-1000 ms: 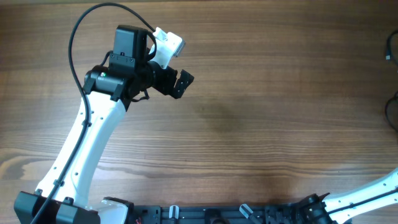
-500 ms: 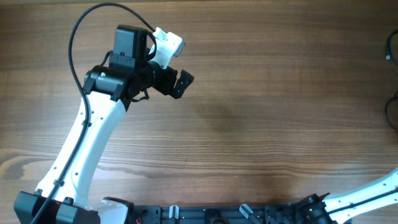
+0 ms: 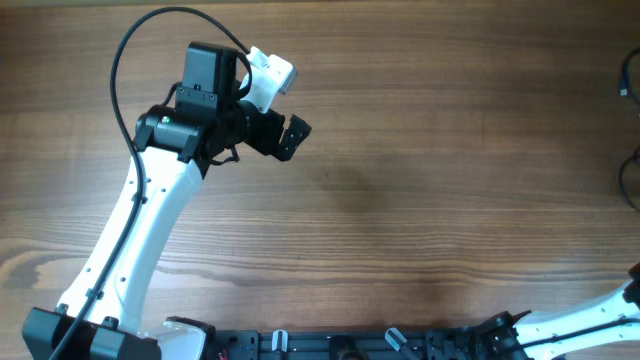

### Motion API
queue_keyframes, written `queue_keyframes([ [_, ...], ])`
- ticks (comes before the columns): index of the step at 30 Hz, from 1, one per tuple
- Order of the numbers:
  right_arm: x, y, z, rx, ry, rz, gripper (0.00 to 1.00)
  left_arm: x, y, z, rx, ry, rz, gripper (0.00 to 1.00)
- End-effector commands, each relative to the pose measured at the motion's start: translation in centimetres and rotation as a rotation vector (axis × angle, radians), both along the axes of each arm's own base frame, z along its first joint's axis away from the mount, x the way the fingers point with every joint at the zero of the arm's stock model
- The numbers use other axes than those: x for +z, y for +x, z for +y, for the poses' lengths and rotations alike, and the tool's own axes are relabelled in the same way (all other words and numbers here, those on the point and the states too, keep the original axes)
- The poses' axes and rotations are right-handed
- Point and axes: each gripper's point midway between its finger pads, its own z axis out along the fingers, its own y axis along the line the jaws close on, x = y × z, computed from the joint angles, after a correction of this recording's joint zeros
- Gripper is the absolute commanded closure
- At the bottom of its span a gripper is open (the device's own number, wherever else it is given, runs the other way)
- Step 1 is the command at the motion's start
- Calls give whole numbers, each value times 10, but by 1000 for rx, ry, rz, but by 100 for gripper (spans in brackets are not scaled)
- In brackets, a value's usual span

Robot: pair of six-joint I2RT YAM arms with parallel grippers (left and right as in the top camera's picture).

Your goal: Untangle cables

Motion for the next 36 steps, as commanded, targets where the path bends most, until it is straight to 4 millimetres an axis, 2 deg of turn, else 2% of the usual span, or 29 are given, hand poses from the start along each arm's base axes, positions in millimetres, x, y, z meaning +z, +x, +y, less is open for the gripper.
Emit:
queue_keyframes([
  [1, 30, -8, 10, -87, -48, 13, 0, -1, 2, 1, 8, 17, -5, 0],
  [4, 46, -20, 18, -155, -75, 47, 0, -2, 6, 8, 36, 51, -15, 0],
  [8, 74, -21, 37, -155, -100, 18, 0, -4, 8, 13, 56, 71, -18, 0],
  [9, 81, -17, 41, -134, -106, 0, 0, -4, 8, 13, 57, 72, -20, 0],
  [13, 103, 25, 73, 107, -131, -71, 0, -5, 12, 23, 88, 92, -25, 0],
  [15, 104, 35, 84, 152, -130, -67, 0, -5, 14, 27, 99, 92, -24, 0],
  [16, 106, 52, 99, 247, -126, -81, 0, -4, 14, 29, 105, 90, -25, 0],
  [17, 106, 60, 108, 284, -126, -79, 1, -1, 14, 31, 108, 90, -30, 0],
  [19, 106, 68, 119, 323, -134, -57, 0, 4, 14, 34, 116, 90, -47, 0],
  [26, 113, 115, 181, 573, -168, -50, 0, 22, 23, 53, 176, 70, -110, 0],
  [32, 141, 125, 229, 679, -245, -61, 0, 37, 22, 54, 202, 41, -145, 0],
  [36, 172, 122, 258, 730, -320, -104, 0, 65, 15, 57, 229, 9, -218, 0],
])
